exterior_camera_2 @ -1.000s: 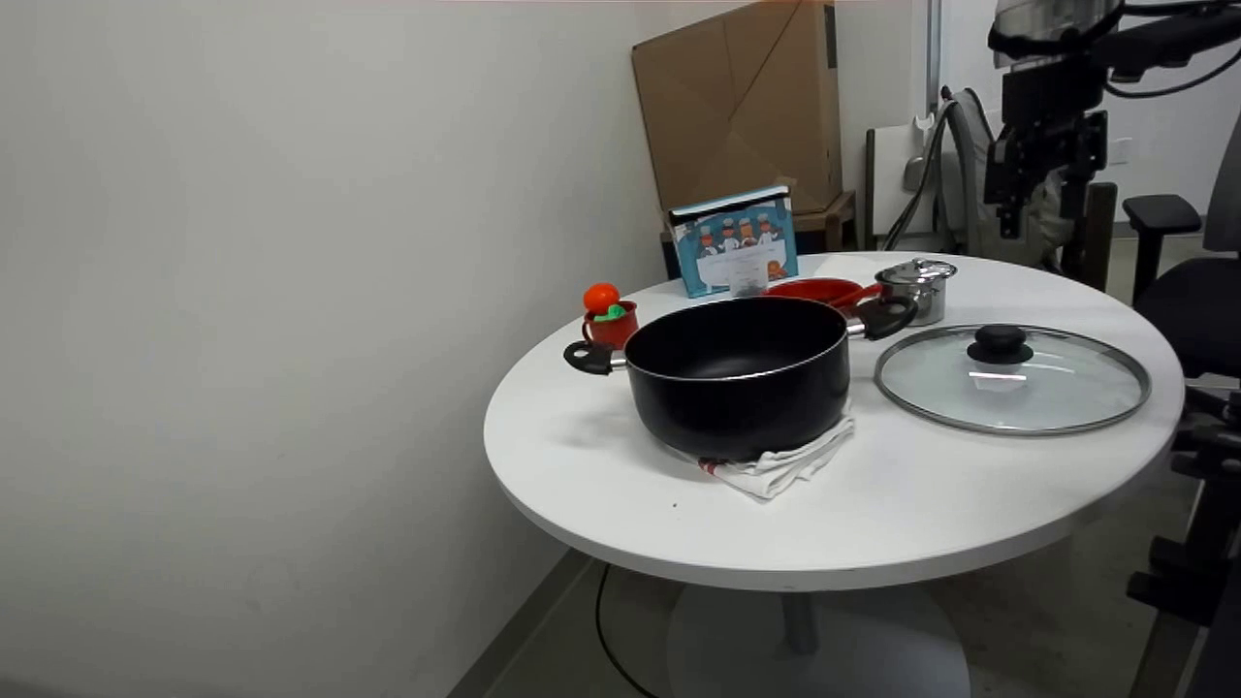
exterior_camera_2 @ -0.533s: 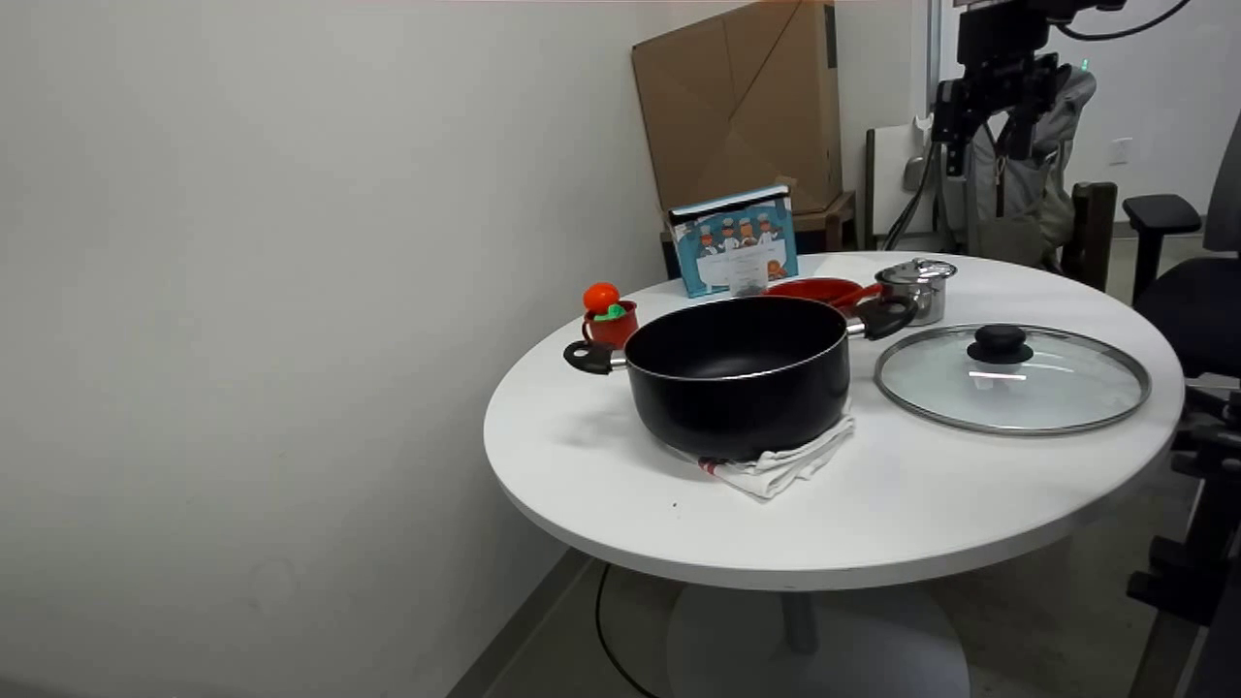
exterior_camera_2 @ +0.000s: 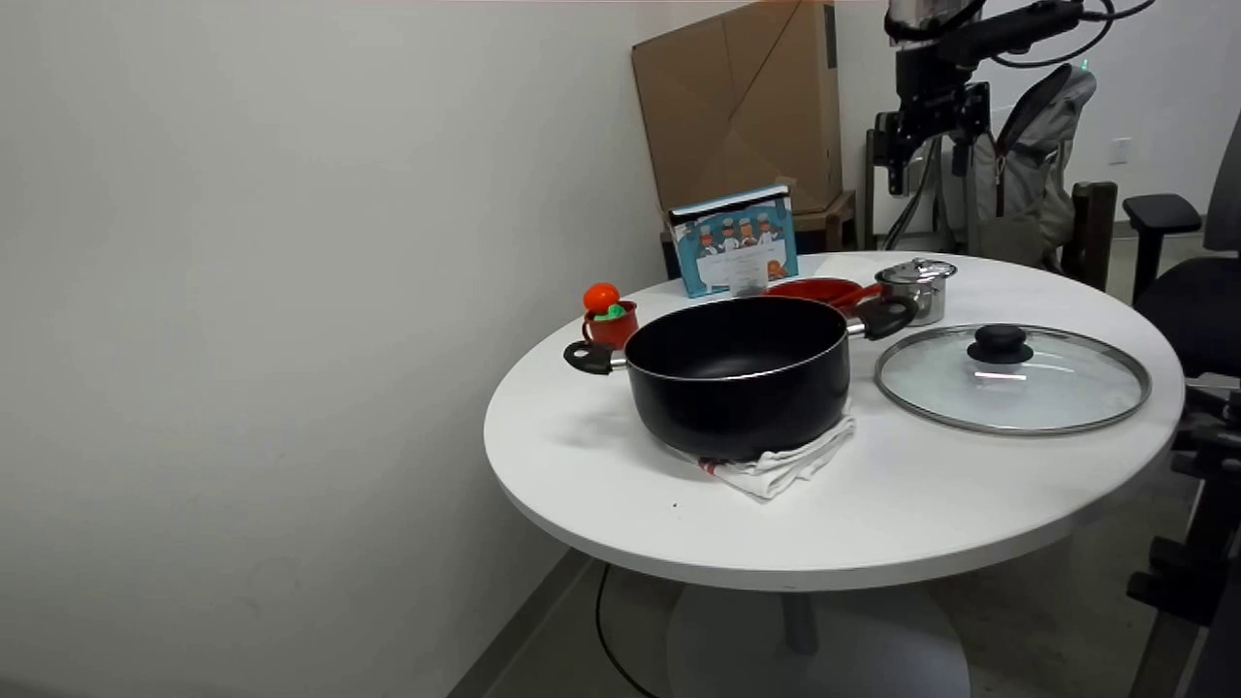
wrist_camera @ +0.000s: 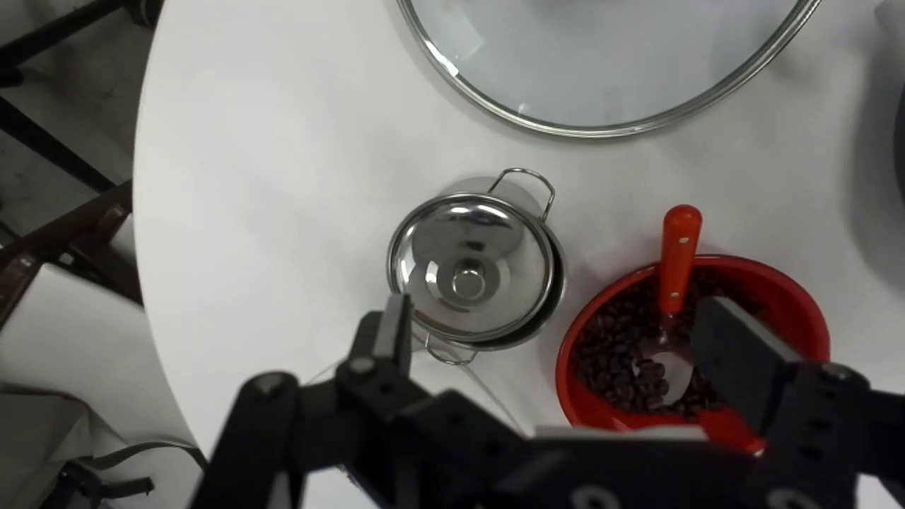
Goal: Put a spoonful of the things in the red bowl into the small pot, then cover it and then uncover the big pot
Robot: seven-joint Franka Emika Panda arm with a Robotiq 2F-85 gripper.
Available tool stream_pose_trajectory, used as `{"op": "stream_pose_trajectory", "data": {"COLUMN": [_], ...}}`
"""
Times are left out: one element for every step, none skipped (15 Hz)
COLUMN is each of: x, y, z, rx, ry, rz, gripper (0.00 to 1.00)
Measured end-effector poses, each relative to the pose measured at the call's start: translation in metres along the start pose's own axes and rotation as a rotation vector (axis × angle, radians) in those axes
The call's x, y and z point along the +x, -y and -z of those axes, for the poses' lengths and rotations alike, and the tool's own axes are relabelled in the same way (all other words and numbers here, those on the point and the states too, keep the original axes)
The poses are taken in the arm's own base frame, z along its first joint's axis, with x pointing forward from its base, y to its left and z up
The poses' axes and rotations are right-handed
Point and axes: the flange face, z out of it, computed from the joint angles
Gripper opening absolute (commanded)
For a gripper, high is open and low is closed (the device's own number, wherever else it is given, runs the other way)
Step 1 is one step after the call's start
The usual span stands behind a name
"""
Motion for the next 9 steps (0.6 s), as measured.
{"op": "stream_pose_trajectory", "data": {"x": [0.006, 0.012, 0.017, 0.022, 0.026, 0.031, 0.034, 0.037, 0.04], "y": [-0.001, -0.003, -0.007, -0.011, -0.015, -0.02, -0.025, -0.03, -0.033], "z": [-0.007, -0.015, -0.022, -0.03, -0.036, -0.043, -0.048, -0.054, -0.058], "rx": [-0.006, -0.013, -0.021, -0.029, -0.037, -0.044, -0.051, -0.057, -0.063], "ry": [0.004, 0.009, 0.014, 0.019, 0.023, 0.027, 0.032, 0.037, 0.042], "rz": [-0.011, -0.023, -0.036, -0.049, -0.062, -0.076, -0.089, -0.098, -0.104], "gripper": [1.0, 1.0, 1.0, 1.0, 1.0, 1.0, 1.0, 1.0, 1.0]}}
